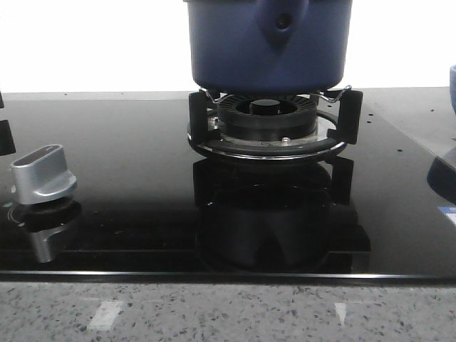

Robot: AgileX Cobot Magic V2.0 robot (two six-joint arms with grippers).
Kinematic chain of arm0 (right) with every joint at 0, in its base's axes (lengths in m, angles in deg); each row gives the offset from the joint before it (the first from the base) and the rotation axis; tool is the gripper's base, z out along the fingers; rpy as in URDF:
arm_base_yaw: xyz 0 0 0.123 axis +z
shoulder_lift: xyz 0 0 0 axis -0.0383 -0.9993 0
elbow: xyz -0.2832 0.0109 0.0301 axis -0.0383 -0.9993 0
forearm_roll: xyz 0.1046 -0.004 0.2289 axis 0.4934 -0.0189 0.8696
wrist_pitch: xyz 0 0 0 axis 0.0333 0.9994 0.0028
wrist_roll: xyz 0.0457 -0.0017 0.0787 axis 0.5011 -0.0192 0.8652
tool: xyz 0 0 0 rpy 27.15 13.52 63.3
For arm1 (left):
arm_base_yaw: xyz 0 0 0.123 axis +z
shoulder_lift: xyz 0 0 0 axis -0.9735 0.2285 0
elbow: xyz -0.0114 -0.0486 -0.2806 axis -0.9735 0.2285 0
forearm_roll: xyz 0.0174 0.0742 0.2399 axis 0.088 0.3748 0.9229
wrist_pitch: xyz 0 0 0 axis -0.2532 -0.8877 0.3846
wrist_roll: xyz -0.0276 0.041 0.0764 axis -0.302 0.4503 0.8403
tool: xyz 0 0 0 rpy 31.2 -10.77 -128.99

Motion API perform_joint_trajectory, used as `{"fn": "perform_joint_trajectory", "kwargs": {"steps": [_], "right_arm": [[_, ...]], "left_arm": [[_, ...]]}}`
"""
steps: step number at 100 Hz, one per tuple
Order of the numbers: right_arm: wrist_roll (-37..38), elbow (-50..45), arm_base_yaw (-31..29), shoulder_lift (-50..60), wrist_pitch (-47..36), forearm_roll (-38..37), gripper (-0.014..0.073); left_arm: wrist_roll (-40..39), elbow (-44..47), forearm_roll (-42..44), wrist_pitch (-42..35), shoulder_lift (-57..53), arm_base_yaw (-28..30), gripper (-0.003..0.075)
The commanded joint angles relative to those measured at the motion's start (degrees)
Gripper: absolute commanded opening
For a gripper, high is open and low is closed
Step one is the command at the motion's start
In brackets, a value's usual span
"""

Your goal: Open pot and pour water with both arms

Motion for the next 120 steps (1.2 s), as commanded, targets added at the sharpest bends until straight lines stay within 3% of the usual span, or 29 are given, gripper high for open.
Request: {"fn": "perform_joint_trajectory", "kwargs": {"steps": [1,10,46,76,120], "right_arm": [[-0.50,1.44,0.17,-0.37,-1.29,1.70,-0.0052],[-0.50,1.44,0.17,-0.37,-1.29,1.70,-0.0052],[-0.50,1.44,0.17,-0.37,-1.29,1.70,-0.0052],[-0.50,1.35,0.17,-0.37,-1.29,1.70,-0.0052],[-0.50,1.35,0.72,-0.37,-1.43,1.70,-0.0052]], "left_arm": [[-16.35,1.97,15.77,-9.57,-1.02,-0.05,-0.0020],[-18.03,7.45,17.70,-13.30,-5.16,-0.05,-0.0020],[-18.03,20.97,18.05,-13.75,-19.21,-0.05,-0.0020],[-17.92,20.96,17.30,-6.13,-19.11,-0.15,-0.0020],[-17.92,20.85,17.30,-6.12,-19.11,-0.02,-0.0020]]}}
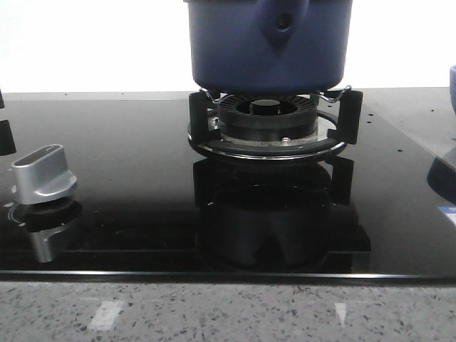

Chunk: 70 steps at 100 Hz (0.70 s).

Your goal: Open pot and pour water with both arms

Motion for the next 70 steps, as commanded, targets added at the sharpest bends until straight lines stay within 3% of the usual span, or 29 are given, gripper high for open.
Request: {"fn": "perform_joint_trajectory", "kwargs": {"steps": [1,45,56,63,70], "right_arm": [[-0.50,1.48,0.57,-0.37,-1.34,1.70,-0.0052],[-0.50,1.48,0.57,-0.37,-1.66,1.70,-0.0052],[-0.20,1.48,0.57,-0.37,-5.64,1.70,-0.0052],[6.04,1.48,0.57,-0.37,-8.68,-2.91,-0.0052],[21.95,1.48,0.57,-0.37,-11.59,-18.54,-0.0052]], "left_arm": [[-0.52,1.82,-0.52,-4.06,-1.56,-0.02,-0.0020],[-0.52,1.82,-0.52,-4.06,-1.56,-0.02,-0.0020],[-0.52,1.82,-0.52,-4.06,-1.56,-0.02,-0.0020],[-0.52,1.82,-0.52,-4.06,-1.56,-0.02,-0.0020],[-0.52,1.82,-0.52,-4.06,-1.56,-0.02,-0.0020]]}}
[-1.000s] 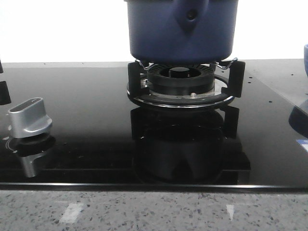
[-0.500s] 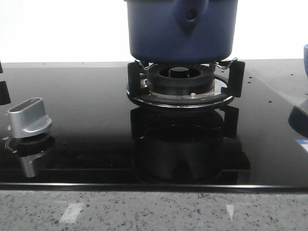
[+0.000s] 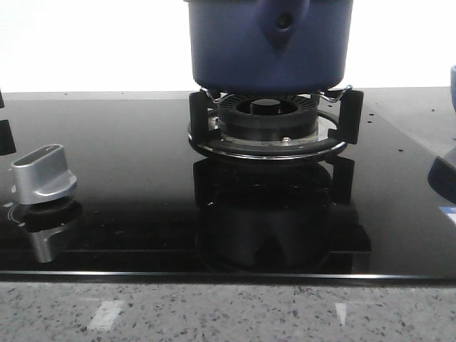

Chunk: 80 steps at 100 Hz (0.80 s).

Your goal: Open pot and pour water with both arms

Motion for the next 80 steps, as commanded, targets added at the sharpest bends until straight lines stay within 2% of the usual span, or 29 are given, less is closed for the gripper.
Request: {"fn": "perform_joint_trajectory", "kwargs": {"steps": [1,3,8,13,18,25,41,62,67,80], "right_arm": [[18.19,1.48,-0.01,-0.37,-5.38,-16.93,-0.0052],[22.13,1.48,-0.01,-0.37,-5.93,-21.01,-0.0052],[37.40,1.48,-0.01,-0.60,-7.16,-37.30,-0.0052],[47.85,1.44,-0.01,-0.87,-8.45,-49.05,-0.0052],[54.74,0.79,-0.01,-0.98,-9.95,-57.46,-0.0052],[60.15,-1.28,-0.01,-0.86,-12.84,-65.28,-0.0052],[67.62,-8.31,0.52,4.06,-16.17,-72.58,-0.0052],[68.62,-17.83,1.19,14.73,-18.51,-73.91,-0.0052],[69.48,-17.62,1.19,16.36,-13.91,-73.91,-0.0052],[69.48,-17.75,1.19,18.89,-11.76,-73.91,-0.0052]], "left_arm": [[-0.52,1.82,-0.52,-4.28,-1.56,-0.02,-0.0020],[-0.52,1.82,-0.52,-4.28,-1.56,-0.02,-0.0020],[-0.52,1.82,-0.52,-4.28,-1.56,-0.02,-0.0020],[-0.52,1.82,-0.52,-4.28,-1.56,-0.02,-0.0020],[-0.52,1.82,-0.52,-4.28,-1.56,-0.02,-0.0020],[-0.52,1.82,-0.52,-4.28,-1.56,-0.02,-0.0020],[-0.52,1.82,-0.52,-4.28,-1.56,-0.02,-0.0020],[-0.52,1.82,-0.52,-4.28,-1.56,-0.02,-0.0020],[-0.52,1.82,-0.52,-4.28,-1.56,-0.02,-0.0020],[-0.52,1.82,-0.52,-4.28,-1.56,-0.02,-0.0020]]}}
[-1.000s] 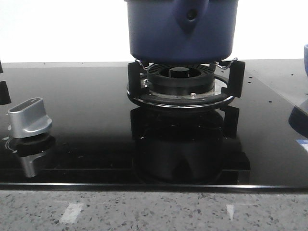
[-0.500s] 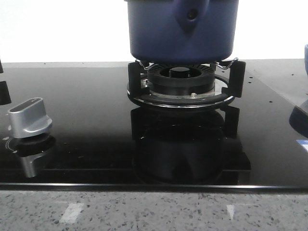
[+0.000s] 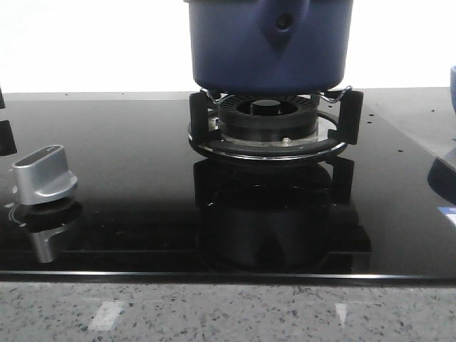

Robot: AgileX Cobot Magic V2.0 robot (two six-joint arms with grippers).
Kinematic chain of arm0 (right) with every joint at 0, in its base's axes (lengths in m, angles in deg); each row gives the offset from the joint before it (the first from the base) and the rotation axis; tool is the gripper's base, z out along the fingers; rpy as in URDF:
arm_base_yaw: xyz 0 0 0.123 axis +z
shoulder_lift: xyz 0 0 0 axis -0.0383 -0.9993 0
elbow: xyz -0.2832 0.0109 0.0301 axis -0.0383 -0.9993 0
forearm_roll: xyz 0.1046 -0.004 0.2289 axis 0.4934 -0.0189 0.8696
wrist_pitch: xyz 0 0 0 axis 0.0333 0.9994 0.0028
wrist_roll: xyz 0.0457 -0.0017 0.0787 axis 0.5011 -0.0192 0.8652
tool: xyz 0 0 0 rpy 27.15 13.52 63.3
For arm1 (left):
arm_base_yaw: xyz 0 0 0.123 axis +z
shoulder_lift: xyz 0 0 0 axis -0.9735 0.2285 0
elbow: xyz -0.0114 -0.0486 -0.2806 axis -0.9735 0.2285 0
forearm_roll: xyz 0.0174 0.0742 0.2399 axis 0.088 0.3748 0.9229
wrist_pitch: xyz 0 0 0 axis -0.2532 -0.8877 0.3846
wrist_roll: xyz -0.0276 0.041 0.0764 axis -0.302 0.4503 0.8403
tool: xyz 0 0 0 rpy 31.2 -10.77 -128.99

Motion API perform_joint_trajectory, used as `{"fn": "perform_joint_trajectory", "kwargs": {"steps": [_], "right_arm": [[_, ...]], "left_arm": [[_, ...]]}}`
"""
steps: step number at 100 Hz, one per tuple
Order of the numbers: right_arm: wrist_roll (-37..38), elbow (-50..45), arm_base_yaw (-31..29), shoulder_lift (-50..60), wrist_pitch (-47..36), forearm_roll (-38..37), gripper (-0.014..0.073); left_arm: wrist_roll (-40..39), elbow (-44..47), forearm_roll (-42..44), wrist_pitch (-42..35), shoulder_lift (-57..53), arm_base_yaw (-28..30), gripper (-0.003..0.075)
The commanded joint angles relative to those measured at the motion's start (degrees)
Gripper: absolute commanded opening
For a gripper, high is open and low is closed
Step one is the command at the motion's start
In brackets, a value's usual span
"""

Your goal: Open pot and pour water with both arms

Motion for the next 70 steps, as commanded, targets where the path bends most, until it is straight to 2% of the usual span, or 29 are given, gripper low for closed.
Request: {"fn": "perform_joint_trajectory", "kwargs": {"steps": [1,12,70], "right_arm": [[0.34,-1.51,-0.09,1.37,-2.48,-0.80,-0.0052],[0.34,-1.51,-0.09,1.37,0.20,-0.80,-0.0052],[0.34,-1.51,-0.09,1.37,0.33,-0.80,-0.0052]], "left_arm": [[-0.52,1.82,-0.52,-4.28,-1.56,-0.02,-0.0020],[-0.52,1.82,-0.52,-4.28,-1.56,-0.02,-0.0020],[-0.52,1.82,-0.52,-4.28,-1.56,-0.02,-0.0020]]}}
